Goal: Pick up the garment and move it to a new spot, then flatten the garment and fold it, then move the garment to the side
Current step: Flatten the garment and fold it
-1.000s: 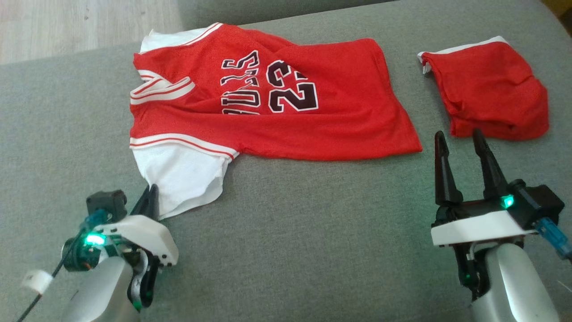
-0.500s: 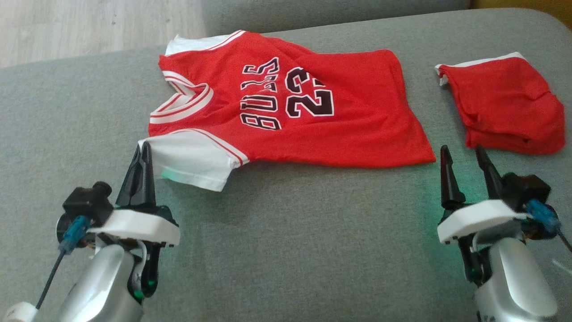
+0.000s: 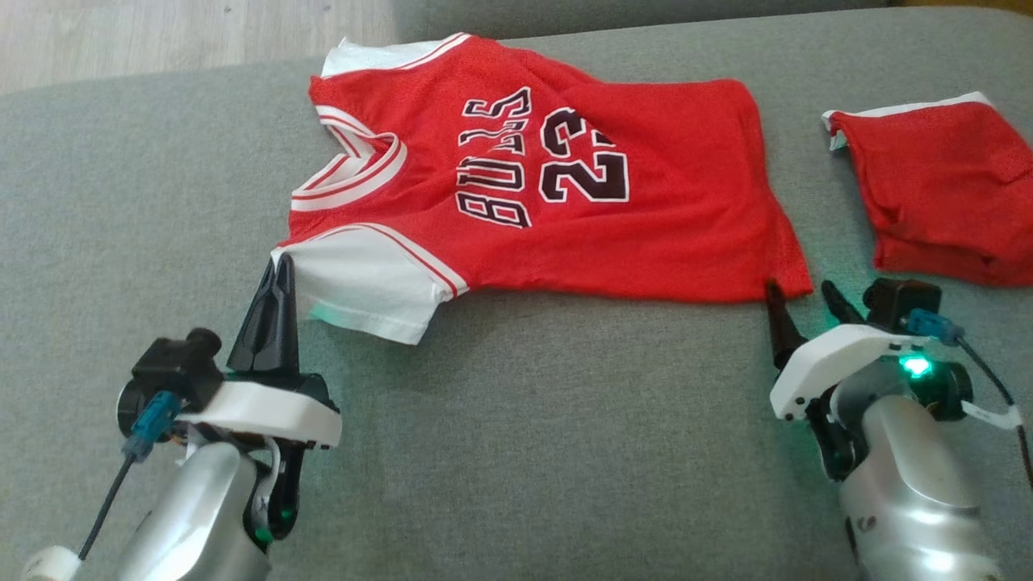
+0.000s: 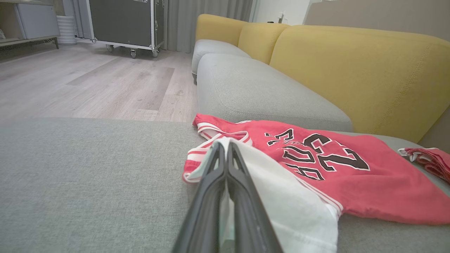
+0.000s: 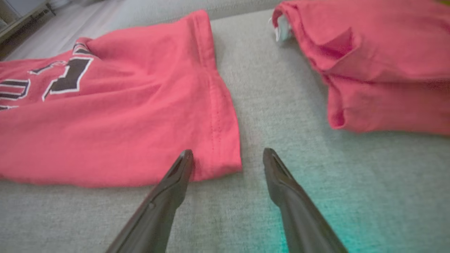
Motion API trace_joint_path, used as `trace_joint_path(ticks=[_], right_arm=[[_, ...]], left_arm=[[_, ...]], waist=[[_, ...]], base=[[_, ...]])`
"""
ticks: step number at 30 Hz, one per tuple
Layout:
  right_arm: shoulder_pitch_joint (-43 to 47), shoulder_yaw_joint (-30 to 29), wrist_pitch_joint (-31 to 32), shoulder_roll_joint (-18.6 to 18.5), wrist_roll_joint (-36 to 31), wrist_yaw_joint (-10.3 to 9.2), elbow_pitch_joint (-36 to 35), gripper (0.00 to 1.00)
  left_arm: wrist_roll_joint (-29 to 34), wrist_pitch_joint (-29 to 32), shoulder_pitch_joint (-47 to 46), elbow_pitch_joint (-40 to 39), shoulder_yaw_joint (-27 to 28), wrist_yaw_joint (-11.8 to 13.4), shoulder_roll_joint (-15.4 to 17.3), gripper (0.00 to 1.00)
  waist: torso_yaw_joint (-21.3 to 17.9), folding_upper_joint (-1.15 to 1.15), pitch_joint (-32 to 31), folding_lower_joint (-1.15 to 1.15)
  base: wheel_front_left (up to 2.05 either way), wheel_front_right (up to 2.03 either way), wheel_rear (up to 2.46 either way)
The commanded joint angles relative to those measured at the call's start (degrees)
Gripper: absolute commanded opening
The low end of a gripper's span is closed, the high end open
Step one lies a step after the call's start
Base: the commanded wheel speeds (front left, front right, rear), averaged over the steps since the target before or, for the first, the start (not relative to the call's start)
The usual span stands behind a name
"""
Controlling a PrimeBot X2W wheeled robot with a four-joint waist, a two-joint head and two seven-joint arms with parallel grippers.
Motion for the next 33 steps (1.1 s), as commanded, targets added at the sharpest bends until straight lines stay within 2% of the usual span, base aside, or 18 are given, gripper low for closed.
trace_joint_path(ticks=[1, 8, 9, 10, 15, 20, 25, 32, 33], right_arm=[[-1.8, 1.5, -0.1, -0.1, -0.3, -0.05, -0.8, 1.0], [-4.2, 5.0, -0.3, -0.1, -1.7, -0.05, 5.2, 1.0], [-4.5, 5.0, -0.5, -0.1, -2.1, -0.05, 5.7, 0.35], [-4.8, 5.0, -0.7, -0.1, -2.3, -0.05, 6.1, 0.0], [-5.9, 6.4, -4.1, -0.1, -0.6, -0.05, 6.6, 0.0], [-6.1, 9.3, -9.3, -0.1, 2.2, -0.05, 4.0, 0.0], [-6.0, 12.0, -12.1, -0.1, 3.9, -0.05, -2.2, 0.0], [-5.9, 15.2, -13.1, -1.2, 3.1, -0.05, -15.8, 0.0], [-5.9, 15.2, -13.1, -1.2, 3.1, -0.05, -15.8, 0.0]], left_arm=[[0.6, -0.2, -2.2, -1.8, 1.8, -0.1, 1.3, 0.0], [0.3, -0.3, -2.9, -1.6, 2.1, 0.1, 1.6, 0.0], [0.3, -0.2, -3.1, -1.6, 2.1, 0.2, 1.6, 0.0], [0.2, -0.2, -3.2, -1.5, 2.1, 0.2, 1.6, 0.0], [-0.3, 0.0, -3.2, -0.8, 2.3, 0.5, 1.5, 0.0], [-1.9, -0.5, -2.5, -1.0, 3.8, 0.4, 1.7, 0.0], [-3.0, -1.3, -2.2, -4.0, 7.0, 0.2, 2.6, 0.0], [-4.1, -1.8, -3.3, -14.1, 13.1, -0.1, 3.2, 0.0], [-4.1, -1.8, -3.3, -14.1, 13.1, -0.1, 3.2, 0.0]], waist=[[0.2, 0.0, 0.2, 0.0], [0.3, 0.0, 1.2, 0.0], [0.3, 0.0, 1.3, 0.0], [0.4, 0.0, 1.3, 0.0], [0.2, 0.0, 0.9, 0.0], [-0.7, 0.0, -0.8, 0.0], [-2.1, 0.0, -3.2, 0.0], [-4.0, 0.0, -7.6, 0.0], [-4.0, 0.0, -7.6, 0.0]], base=[[0.0, 0.0, 0.0], [0.0, 0.0, 0.0], [0.0, 0.0, 0.0], [0.0, 0.0, 0.0], [0.0, 0.0, 0.0], [0.0, 0.0, 0.0], [0.0, 0.0, 0.0], [0.0, 0.0, 0.0], [0.0, 0.0, 0.0]])
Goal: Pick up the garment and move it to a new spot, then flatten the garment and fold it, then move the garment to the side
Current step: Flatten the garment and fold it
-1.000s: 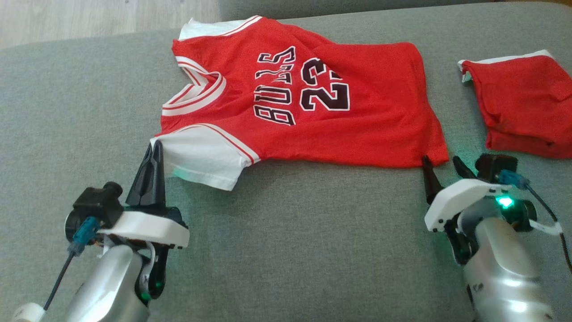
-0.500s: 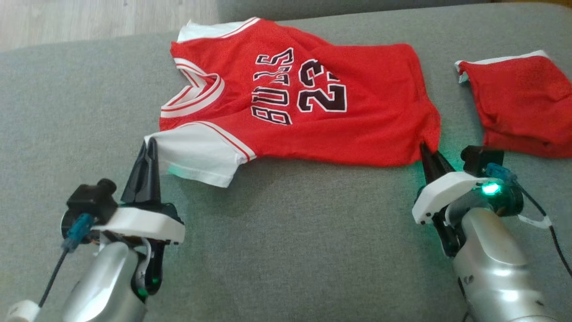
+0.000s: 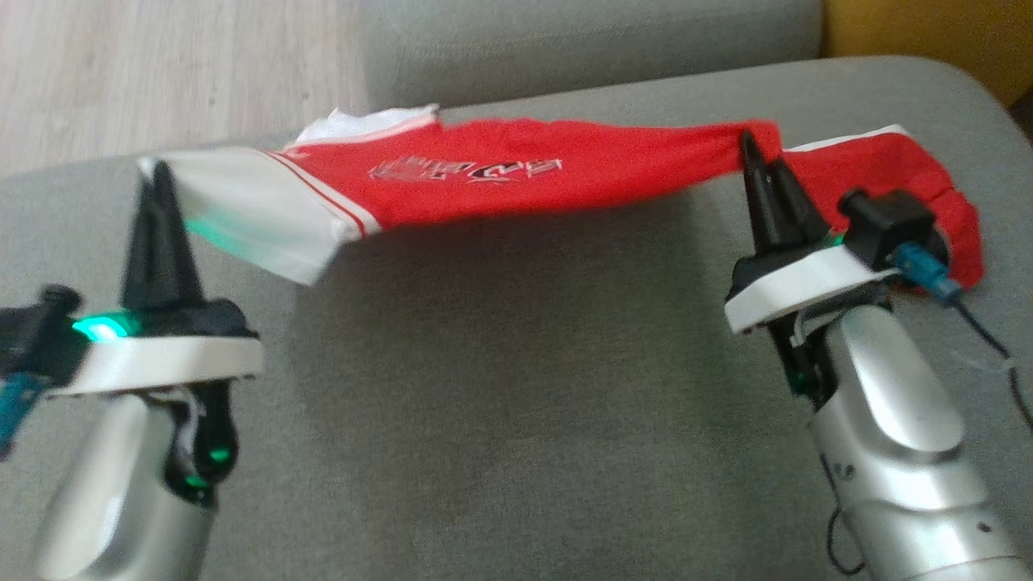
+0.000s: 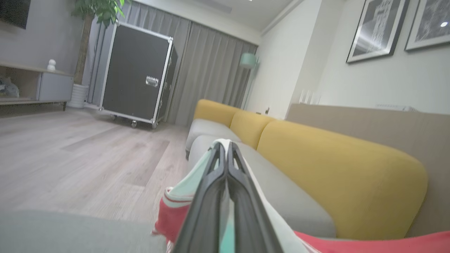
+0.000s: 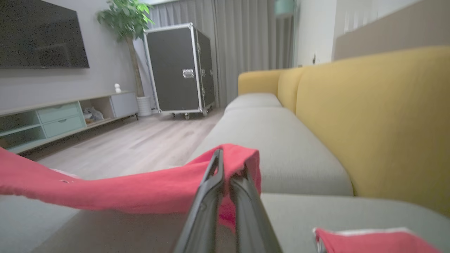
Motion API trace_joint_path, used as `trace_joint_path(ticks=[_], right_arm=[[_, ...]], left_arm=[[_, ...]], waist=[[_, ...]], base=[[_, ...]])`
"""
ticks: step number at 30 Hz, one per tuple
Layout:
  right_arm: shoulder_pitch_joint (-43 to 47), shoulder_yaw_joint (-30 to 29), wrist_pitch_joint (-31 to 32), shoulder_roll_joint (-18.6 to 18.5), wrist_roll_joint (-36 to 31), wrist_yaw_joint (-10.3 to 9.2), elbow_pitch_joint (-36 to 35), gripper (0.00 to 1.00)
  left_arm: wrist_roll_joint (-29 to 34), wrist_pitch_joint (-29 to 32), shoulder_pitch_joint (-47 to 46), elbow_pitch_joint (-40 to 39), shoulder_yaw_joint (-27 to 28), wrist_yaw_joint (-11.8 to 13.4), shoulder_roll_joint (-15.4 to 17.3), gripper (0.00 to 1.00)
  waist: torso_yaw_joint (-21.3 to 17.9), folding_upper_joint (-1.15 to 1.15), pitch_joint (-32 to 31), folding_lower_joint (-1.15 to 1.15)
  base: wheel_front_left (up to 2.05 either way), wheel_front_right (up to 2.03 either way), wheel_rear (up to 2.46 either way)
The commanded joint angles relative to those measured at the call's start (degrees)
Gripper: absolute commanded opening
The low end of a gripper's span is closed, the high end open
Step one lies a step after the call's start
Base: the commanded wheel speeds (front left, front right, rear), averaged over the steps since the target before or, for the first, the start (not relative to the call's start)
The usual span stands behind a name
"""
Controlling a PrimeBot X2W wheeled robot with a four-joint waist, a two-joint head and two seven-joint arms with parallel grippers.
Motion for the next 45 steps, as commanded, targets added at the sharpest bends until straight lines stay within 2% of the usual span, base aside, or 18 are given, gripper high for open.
trace_joint_path(ticks=[1, 6, 11, 15, 18, 21, 24, 28, 32, 37, 42, 45], right_arm=[[-1.3, 1.1, -0.6, -0.6, 0.1, -0.05, -3.2, 0.0], [-1.4, 2.8, 0.7, -3.9, 2.0, -0.05, -13.8, 0.0], [-0.3, 1.8, 4.3, -7.4, 2.8, -0.05, -25.6, 0.0], [1.0, -0.4, 8.2, -8.7, 2.6, -0.05, -34.0, 0.0], [1.1, -2.2, 11.3, -8.8, 2.4, -0.05, -38.4, 0.0], [-0.8, -2.8, 13.9, -9.1, 2.5, -0.05, -39.1, 0.0], [-5.8, -2.9, 15.6, -9.7, 3.7, -0.05, -35.7, 0.0], [-16.4, -0.7, 15.5, -11.3, 3.6, -0.05, -26.0, 0.0], [-29.5, 0.8, 12.1, -10.7, 3.2, -0.05, -13.0, 0.0], [-42.7, -1.0, 4.0, -8.6, 1.7, -0.05, 1.1, 0.0], [-45.3, -1.9, -0.5, -7.2, 0.1, -0.05, 12.3, 0.0], [-43.7, -1.7, -0.9, -7.1, 0.6, -0.05, 15.1, 0.0]], left_arm=[[0.0, -0.6, -3.1, -3.0, 3.4, 0.4, 2.2, 0.0], [-0.9, -0.7, -3.5, -12.5, 8.2, 1.2, 1.8, 0.0], [-2.3, 0.2, -3.7, -22.8, 10.4, 2.6, 2.0, 0.0], [-4.2, 3.2, -4.8, -29.5, 12.3, 4.5, 2.5, 0.0], [-4.8, 6.1, -7.1, -31.6, 12.5, 5.3, 3.9, 0.0], [-5.9, 10.2, -11.0, -28.8, 11.2, 5.2, 5.1, 0.0], [-6.0, 13.6, -18.0, -22.9, 9.1, 4.0, 6.5, 0.0], [-5.3, 15.9, -30.1, -9.9, 6.4, 1.1, 7.6, 0.0], [-2.2, 14.0, -42.9, 4.0, 4.8, -2.2, 8.7, 0.0], [1.1, 9.1, -55.9, 17.1, 3.1, -5.6, 8.8, 0.0], [1.8, 3.4, -59.0, 27.5, 0.4, -9.0, 6.3, 0.0], [2.0, 2.1, -57.6, 29.6, -0.9, -9.8, 5.4, 0.0]], waist=[[-0.8, 0.0, -1.3, 0.0], [-2.0, 0.0, -3.3, 0.0], [-2.4, 0.0, -3.8, 0.0], [-2.2, 0.0, -3.3, 0.0], [-1.8, 0.0, -1.5, 0.0], [-1.2, 0.0, 1.8, 0.0], [-0.4, 0.0, 6.3, 0.0], [0.7, 0.0, 11.9, 0.0], [1.2, 0.0, 15.8, 0.0], [2.1, 0.0, 18.4, 0.0], [3.3, 0.0, 19.4, 0.0], [3.8, 0.0, 19.5, 0.0]], base=[[0.0, 0.0, 0.0], [0.0, 0.0, 0.0], [0.0, 0.0, 0.0], [0.0, 0.0, 0.0], [0.0, 0.0, 0.0], [0.0, 0.0, 0.0], [0.0, 0.0, 0.0], [0.0, 0.0, 0.0], [0.0, 0.0, 0.0], [0.0, 0.0, 0.0], [0.0, 0.0, 0.0], [0.0, 0.0, 0.0]])
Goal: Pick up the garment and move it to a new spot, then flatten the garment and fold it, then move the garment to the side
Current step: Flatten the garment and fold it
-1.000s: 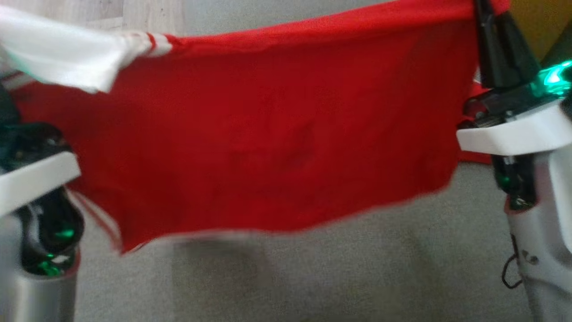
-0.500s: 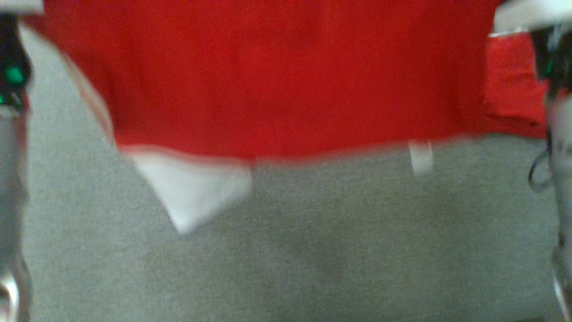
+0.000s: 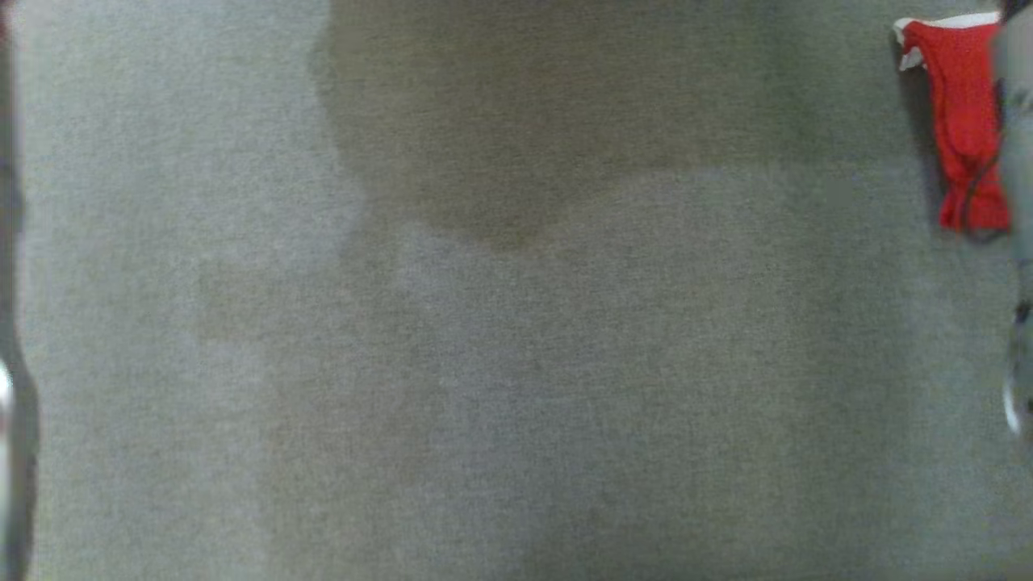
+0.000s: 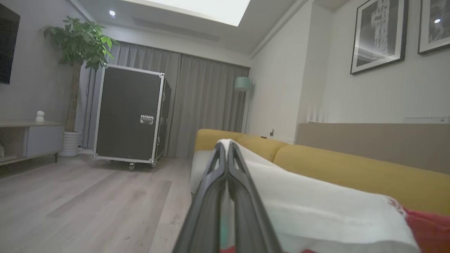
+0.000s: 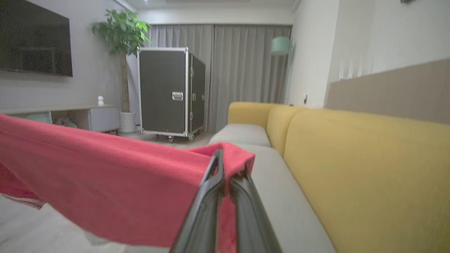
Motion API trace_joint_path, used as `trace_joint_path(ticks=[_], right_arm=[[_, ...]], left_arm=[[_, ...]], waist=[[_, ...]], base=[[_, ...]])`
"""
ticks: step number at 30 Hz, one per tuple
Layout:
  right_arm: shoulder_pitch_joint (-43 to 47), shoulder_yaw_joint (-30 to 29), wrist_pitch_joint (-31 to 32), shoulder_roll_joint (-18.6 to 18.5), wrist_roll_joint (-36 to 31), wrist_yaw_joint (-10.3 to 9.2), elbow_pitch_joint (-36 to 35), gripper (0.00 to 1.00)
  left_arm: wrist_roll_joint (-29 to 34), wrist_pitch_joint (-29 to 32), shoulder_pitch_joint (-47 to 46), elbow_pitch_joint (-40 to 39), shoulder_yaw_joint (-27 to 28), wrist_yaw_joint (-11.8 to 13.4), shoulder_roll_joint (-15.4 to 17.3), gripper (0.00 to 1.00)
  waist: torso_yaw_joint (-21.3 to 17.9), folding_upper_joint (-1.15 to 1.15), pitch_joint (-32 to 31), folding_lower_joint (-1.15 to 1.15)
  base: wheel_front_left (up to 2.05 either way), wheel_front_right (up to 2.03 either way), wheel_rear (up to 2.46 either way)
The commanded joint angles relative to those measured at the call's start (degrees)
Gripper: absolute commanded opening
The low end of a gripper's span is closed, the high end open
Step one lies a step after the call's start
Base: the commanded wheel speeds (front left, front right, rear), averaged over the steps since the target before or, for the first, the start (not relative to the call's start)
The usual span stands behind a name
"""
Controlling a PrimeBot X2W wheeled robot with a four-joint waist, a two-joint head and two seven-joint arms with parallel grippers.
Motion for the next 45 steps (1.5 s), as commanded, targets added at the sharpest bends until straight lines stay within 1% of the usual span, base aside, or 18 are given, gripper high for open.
trace_joint_path(ticks=[1, 6, 9, 12, 17, 21, 25, 31, 38, 45], right_arm=[[1.3, 0.2, -0.5, 0.4, 0.6, -0.05, -0.5, 0.0], [7.4, 5.3, -0.6, 0.1, 2.5, -0.05, 5.9, 0.0], [10.6, 9.1, 0.8, -0.4, 4.7, -0.05, 8.7, 0.0], [14.0, 14.3, 3.2, -1.5, 6.7, -0.05, 9.9, 0.0], [19.8, 22.3, 6.9, -4.6, 12.0, -0.05, 8.2, 0.0], [24.0, 27.6, 8.9, -7.5, 16.6, -0.05, 5.1, 0.0], [28.1, 31.5, 10.4, -10.0, 20.9, -0.05, 1.8, 0.0], [33.1, 34.7, 11.5, -12.5, 25.4, -0.05, -2.1, 0.0], [38.5, 37.7, 13.4, -15.0, 28.9, -0.05, -6.5, 0.0], [41.6, 38.7, 16.1, -17.9, 31.0, -0.05, -12.0, 0.0]], left_arm=[[0.5, -0.5, 0.0, -0.8, 0.5, -0.3, 2.5, 0.0], [0.3, -2.1, 7.9, 2.5, -2.0, -1.1, 2.3, 0.0], [-1.0, -2.5, 14.1, 3.3, -2.6, -1.2, 2.6, 0.0], [-2.3, -2.5, 20.8, 3.0, -4.0, -1.3, 3.4, 0.0], [-6.7, -0.1, 32.0, -2.4, -8.2, -1.3, 5.8, 0.0], [-9.8, 3.4, 39.9, -8.3, -11.2, -1.3, 9.0, 0.0], [-12.1, 5.8, 46.4, -13.5, -12.0, -1.3, 11.7, 0.0], [-15.1, 8.3, 55.2, -21.6, -11.7, 0.7, 14.1, 0.0], [-17.2, 11.4, 63.8, -30.7, -11.8, 4.3, 16.8, 0.0], [-18.8, 14.4, 69.2, -37.9, -11.7, 7.9, 19.1, 0.0]], waist=[[0.4, 0.0, 0.0, -0.01], [0.9, 0.0, -0.9, -0.01], [1.0, 0.0, -2.3, -0.01], [0.9, 0.0, -4.5, -0.01], [0.7, 0.0, -8.9, -0.01], [0.4, 0.0, -12.1, -0.01], [0.2, 0.0, -15.1, -0.01], [-0.4, 0.0, -19.2, -0.01], [-1.1, 0.0, -23.1, -0.01], [-1.7, 0.0, -23.8, -0.01]], base=[[0.0, 0.0, 0.0], [0.0, 0.0, 0.0], [0.0, 0.0, 0.0], [0.0, 0.0, 0.0], [0.0, 0.0, 0.0], [0.0, 0.0, 0.0], [0.0, 0.0, 0.0], [0.0, 0.0, 0.0], [0.0, 0.0, 0.0], [0.0, 0.0, 0.0]])
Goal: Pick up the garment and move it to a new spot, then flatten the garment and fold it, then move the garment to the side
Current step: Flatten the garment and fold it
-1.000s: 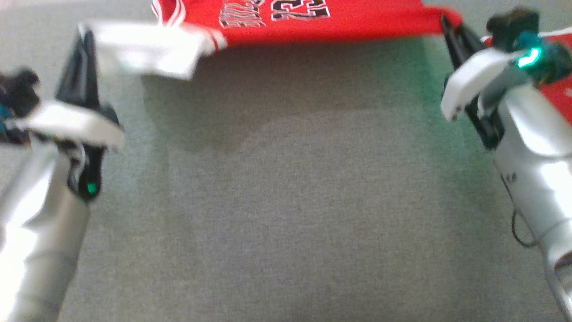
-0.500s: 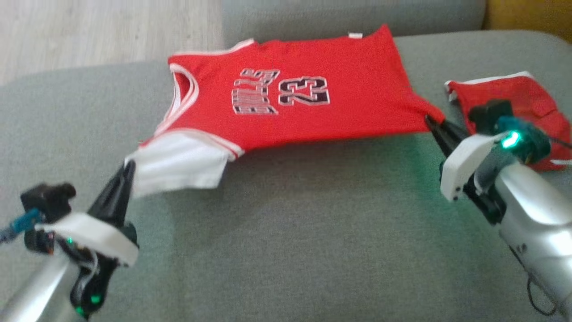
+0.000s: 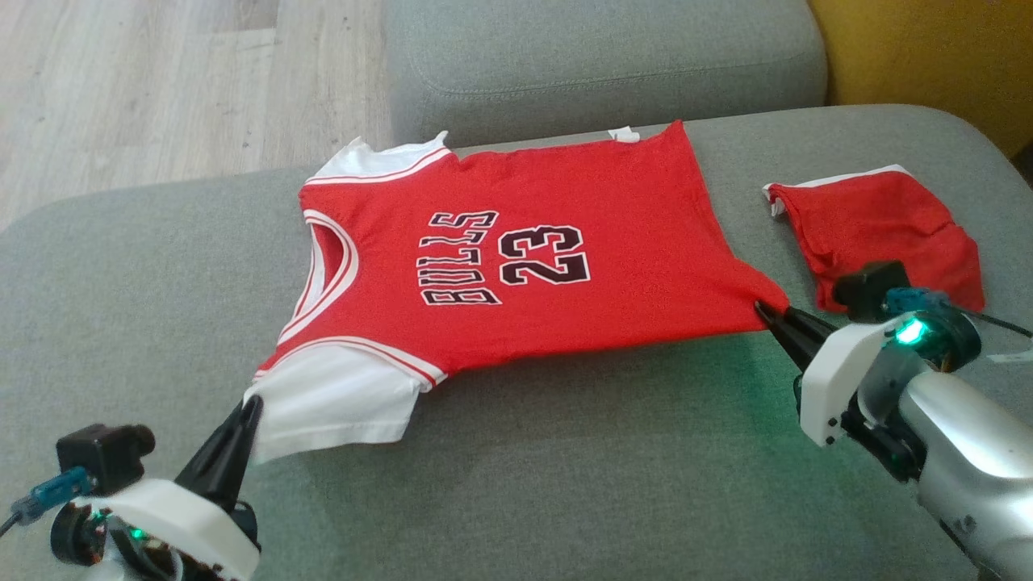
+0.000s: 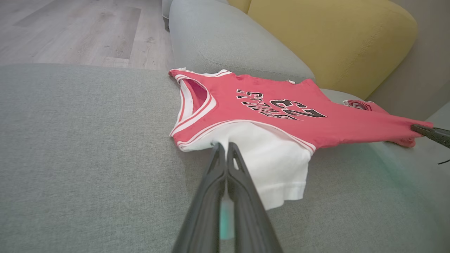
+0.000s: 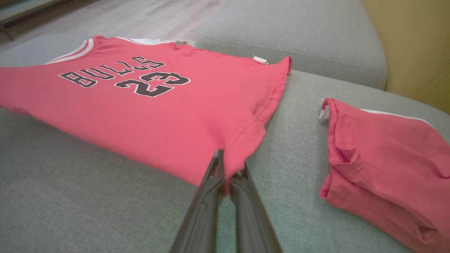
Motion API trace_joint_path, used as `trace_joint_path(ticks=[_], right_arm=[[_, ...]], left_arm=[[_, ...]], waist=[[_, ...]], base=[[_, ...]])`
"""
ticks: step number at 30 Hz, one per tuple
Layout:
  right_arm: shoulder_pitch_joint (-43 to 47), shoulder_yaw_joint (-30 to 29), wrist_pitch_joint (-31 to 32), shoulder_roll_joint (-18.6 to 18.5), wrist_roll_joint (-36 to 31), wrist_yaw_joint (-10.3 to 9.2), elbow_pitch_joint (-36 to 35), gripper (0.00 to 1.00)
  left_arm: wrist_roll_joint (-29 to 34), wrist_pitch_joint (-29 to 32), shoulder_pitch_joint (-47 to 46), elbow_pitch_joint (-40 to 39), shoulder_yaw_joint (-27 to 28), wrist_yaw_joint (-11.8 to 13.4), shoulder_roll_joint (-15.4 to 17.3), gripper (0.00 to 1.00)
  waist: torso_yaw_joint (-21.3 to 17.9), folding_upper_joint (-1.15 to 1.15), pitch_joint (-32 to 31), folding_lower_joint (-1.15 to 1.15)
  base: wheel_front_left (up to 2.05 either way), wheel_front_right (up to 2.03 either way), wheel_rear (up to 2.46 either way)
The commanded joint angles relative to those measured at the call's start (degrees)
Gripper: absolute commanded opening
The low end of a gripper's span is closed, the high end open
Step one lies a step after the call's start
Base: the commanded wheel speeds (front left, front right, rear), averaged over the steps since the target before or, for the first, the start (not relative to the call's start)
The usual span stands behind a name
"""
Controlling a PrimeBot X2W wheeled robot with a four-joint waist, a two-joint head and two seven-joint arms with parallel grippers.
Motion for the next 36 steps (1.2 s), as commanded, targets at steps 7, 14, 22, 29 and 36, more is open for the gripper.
trace_joint_path(ticks=[7, 14, 22, 29, 36], right_arm=[[-1.5, -1.9, 1.2, -1.9, -0.5, -0.05, -4.4, 0.0], [-4.1, -3.7, 3.1, 0.6, -3.0, -0.05, -5.1, 0.0], [-9.5, -6.2, 6.5, 4.8, -3.8, -0.05, -2.4, 0.0], [-14.6, -8.6, 7.9, 8.2, -4.5, -0.05, 3.3, 0.0], [-19.2, -8.6, 8.3, 11.1, -5.4, -0.05, 8.3, 0.0]], left_arm=[[-0.2, 0.8, -4.8, -3.2, 3.6, 1.7, 2.8, 0.0], [-0.5, 5.4, -11.6, 0.6, 3.1, 0.0, 3.6, 0.0], [2.2, 12.1, -24.7, 8.1, 1.2, -3.0, 4.6, 0.0], [5.8, 16.4, -34.7, 16.3, -1.3, -4.7, 3.9, 0.0], [10.1, 17.2, -42.8, 24.9, -5.0, -6.9, 1.8, 0.0]], waist=[[-0.2, 0.0, 2.7, 0.01], [-0.7, 0.0, 6.7, 0.01], [-1.8, 0.0, 11.3, 0.01], [-2.3, 0.0, 15.1, 0.01], [-2.5, 0.0, 18.3, 0.01]], base=[[0.0, 0.0, 0.0], [0.0, 0.0, 0.0], [0.0, 0.0, 0.0], [0.0, 0.0, 0.0], [0.0, 0.0, 0.0]])
